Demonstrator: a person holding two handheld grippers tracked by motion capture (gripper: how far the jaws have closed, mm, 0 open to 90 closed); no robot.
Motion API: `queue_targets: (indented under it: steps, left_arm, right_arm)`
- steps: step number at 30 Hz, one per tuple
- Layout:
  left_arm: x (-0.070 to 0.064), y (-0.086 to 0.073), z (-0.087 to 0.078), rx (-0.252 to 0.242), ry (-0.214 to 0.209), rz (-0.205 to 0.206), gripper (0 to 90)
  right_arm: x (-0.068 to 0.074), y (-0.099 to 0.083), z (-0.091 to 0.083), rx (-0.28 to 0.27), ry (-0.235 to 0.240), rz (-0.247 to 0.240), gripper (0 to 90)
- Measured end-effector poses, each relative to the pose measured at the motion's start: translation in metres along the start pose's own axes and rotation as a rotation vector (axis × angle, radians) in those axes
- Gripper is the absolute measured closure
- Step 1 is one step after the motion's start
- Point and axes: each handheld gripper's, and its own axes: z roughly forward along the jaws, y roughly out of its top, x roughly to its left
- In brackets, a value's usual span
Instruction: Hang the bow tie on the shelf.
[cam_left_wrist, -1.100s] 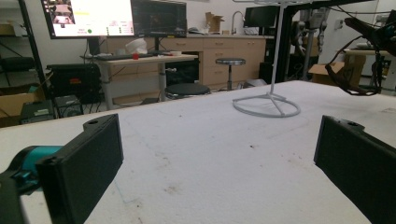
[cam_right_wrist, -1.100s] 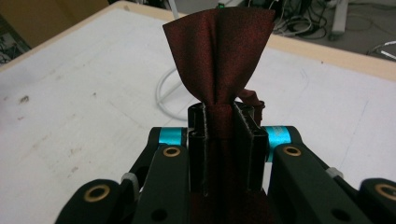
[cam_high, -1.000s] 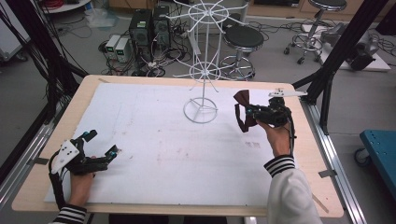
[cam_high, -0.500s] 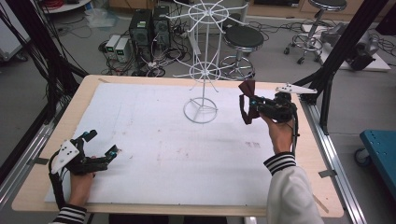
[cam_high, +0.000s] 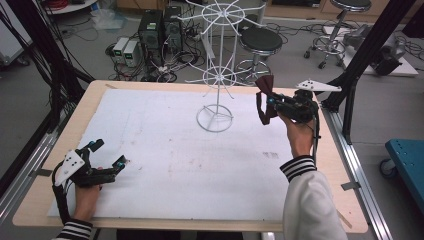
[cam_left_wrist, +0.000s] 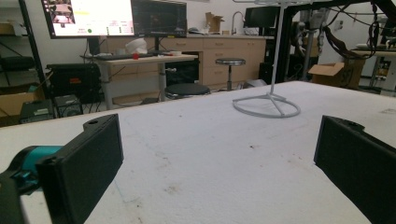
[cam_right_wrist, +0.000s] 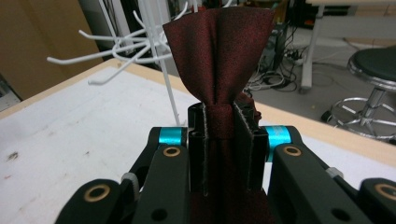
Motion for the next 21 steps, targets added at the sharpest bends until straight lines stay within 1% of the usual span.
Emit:
queue_targets:
  steps: [1,2,7,11,12,14,21]
  left_arm:
    - [0.000,0.000,0.000,0.000,0.000,0.000,1.7]
    - [0.000,0.000,0.000,0.001,-0.001,0.000,1.7]
    - [0.000,0.000,0.000,0.001,0.000,0.000,1.7]
    - [0.000,0.000,0.000,0.001,-0.001,0.000,1.7]
    - [0.000,0.000,0.000,0.000,-0.001,0.000,1.7]
    - [0.000,0.000,0.000,0.001,-0.001,0.000,1.7]
    - [0.000,0.000,0.000,0.001,-0.001,0.000,1.7]
  right_arm:
    - [0.001,0.002,0.000,0.004,-0.003,0.002,77.2]
    - [0.001,0.003,0.001,-0.001,-0.006,-0.008,77.3]
    - [0.005,0.012,0.001,-0.014,-0.012,-0.013,77.3]
    - [0.009,0.018,0.003,-0.026,-0.020,-0.027,77.2]
    - [0.009,0.020,0.004,-0.028,-0.020,-0.037,77.2]
    - [0.011,0.022,0.006,-0.028,-0.023,-0.035,77.2]
    - [0.019,0.031,0.012,-0.048,-0.019,-0.049,77.2]
